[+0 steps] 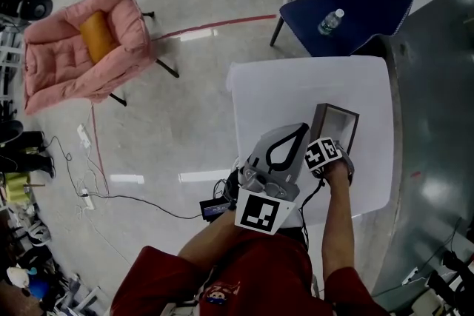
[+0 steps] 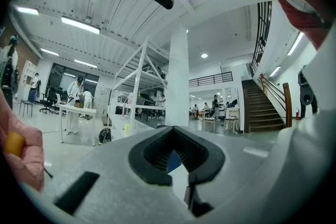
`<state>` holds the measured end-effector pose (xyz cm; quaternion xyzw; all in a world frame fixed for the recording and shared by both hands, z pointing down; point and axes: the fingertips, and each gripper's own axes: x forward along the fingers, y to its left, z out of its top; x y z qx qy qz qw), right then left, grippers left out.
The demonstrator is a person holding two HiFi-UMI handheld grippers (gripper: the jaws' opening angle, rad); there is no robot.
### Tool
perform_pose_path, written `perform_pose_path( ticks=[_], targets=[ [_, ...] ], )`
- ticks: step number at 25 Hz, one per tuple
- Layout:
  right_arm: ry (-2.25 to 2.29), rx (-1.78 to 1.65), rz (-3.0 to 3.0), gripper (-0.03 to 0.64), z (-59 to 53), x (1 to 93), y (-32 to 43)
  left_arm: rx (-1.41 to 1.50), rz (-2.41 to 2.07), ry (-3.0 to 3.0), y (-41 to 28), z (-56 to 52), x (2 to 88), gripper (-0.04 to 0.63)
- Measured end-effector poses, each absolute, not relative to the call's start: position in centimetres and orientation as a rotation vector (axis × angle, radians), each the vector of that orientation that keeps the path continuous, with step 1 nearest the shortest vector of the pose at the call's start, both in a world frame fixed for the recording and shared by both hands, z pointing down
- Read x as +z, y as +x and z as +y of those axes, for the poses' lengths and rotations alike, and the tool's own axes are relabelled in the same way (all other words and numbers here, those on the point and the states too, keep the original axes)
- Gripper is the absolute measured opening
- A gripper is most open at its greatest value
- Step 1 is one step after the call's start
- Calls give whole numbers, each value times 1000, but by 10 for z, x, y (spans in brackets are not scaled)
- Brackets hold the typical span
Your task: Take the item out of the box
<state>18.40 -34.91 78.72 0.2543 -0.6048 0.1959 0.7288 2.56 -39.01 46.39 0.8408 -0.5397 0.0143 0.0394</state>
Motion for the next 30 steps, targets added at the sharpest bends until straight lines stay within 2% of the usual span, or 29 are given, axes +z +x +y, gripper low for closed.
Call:
perform_pose_path(
  ticks=[30],
  targets=[
    [940,497,-1557,2,-351,731,186,54,-1635,2665,47,-364,437,2]
  ],
)
